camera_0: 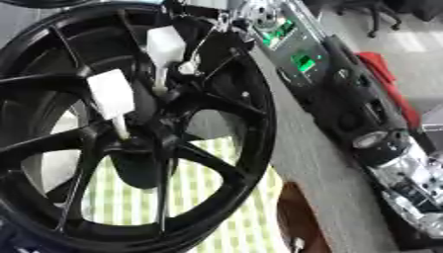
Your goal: Pull the pin out of the wheel hub.
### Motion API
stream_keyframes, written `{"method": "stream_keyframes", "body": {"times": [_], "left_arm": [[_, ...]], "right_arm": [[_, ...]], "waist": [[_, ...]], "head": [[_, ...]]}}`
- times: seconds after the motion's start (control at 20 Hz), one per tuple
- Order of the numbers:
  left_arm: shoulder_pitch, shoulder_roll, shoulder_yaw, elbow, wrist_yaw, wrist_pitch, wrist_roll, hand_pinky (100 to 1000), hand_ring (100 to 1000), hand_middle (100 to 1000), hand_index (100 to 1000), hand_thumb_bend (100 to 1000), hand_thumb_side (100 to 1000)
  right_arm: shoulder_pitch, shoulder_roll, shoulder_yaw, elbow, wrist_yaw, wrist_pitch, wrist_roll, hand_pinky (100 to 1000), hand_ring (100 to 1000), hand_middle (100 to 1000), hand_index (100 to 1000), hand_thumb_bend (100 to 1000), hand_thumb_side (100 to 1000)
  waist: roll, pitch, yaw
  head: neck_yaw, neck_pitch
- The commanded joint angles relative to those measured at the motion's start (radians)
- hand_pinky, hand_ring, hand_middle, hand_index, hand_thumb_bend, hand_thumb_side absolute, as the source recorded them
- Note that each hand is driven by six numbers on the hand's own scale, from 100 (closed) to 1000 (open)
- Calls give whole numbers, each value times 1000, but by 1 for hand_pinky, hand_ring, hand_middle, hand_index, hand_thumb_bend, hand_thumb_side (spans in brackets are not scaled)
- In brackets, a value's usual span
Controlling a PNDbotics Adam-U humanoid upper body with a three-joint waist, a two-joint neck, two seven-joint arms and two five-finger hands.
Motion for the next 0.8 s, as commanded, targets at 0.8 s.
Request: {"method": "stream_keyframes", "body": {"times": [0.8], "left_arm": [[-10, 16, 3, -12, -1, 12, -2, 806, 882, 584, 743, 659, 512]], "right_arm": [[-71, -86, -32, -49, -54, 42, 6, 616, 542, 281, 432, 344, 203]], "waist": [[-10, -67, -6]], "head": [[-20, 9]]}}
